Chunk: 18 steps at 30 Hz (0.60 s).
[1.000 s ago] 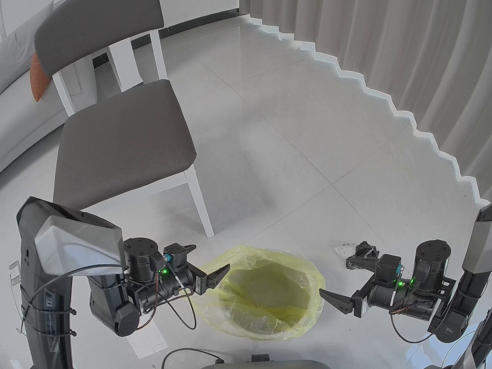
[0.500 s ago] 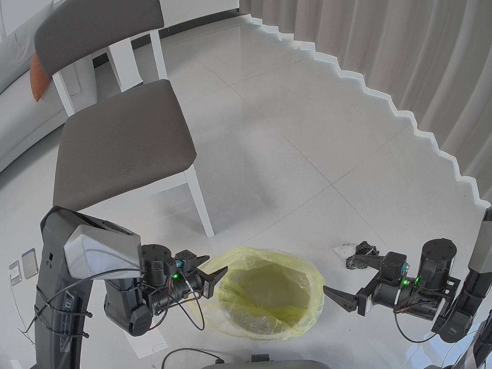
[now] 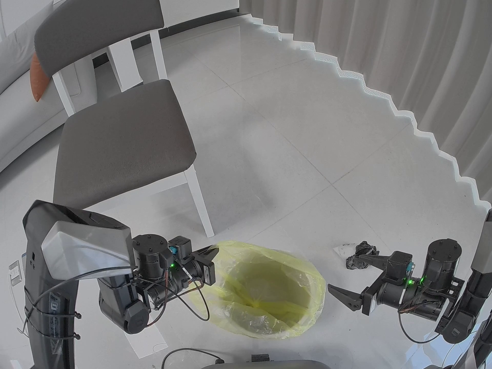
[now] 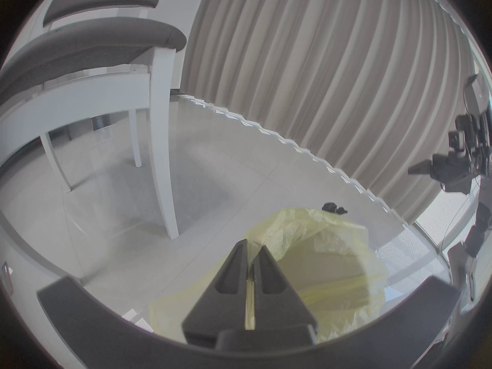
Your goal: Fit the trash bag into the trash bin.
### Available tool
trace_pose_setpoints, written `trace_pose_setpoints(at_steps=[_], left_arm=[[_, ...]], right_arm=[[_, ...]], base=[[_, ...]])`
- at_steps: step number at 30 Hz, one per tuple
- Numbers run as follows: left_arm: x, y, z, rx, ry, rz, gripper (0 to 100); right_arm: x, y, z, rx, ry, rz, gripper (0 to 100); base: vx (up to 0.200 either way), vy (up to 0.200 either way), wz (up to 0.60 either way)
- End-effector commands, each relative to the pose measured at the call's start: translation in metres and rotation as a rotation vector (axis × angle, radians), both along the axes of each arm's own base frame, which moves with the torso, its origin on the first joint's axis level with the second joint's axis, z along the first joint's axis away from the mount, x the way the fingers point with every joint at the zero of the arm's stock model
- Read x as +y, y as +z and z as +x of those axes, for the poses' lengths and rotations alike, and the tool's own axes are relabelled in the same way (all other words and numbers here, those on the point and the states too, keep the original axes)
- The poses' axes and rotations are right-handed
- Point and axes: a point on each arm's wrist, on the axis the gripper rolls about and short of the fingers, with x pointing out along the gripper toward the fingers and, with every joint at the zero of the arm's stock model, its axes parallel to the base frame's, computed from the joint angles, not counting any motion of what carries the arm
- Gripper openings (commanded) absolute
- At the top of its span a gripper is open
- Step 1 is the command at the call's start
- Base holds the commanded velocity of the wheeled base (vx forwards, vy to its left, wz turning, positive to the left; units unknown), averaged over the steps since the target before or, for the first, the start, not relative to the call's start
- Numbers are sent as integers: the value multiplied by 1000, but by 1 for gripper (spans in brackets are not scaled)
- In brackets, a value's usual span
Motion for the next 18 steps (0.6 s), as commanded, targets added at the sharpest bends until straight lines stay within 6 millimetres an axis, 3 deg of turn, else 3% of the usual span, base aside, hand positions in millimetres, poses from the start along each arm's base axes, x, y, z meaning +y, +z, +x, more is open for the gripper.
trace_pose_setpoints(at_steps=[1,14,18], left_arm=[[-3,12,-1,-42,-7,-26,0],[-8,17,6,-57,29,-70,0],[-11,2,20,-54,56,-64,0]], right_arm=[[-1,1,-2,-6,0,5,100],[-2,-1,-4,5,0,-1,100],[-2,-2,-5,11,5,-3,100]], base=[[0,0,0],[0,0,0],[0,0,0]])
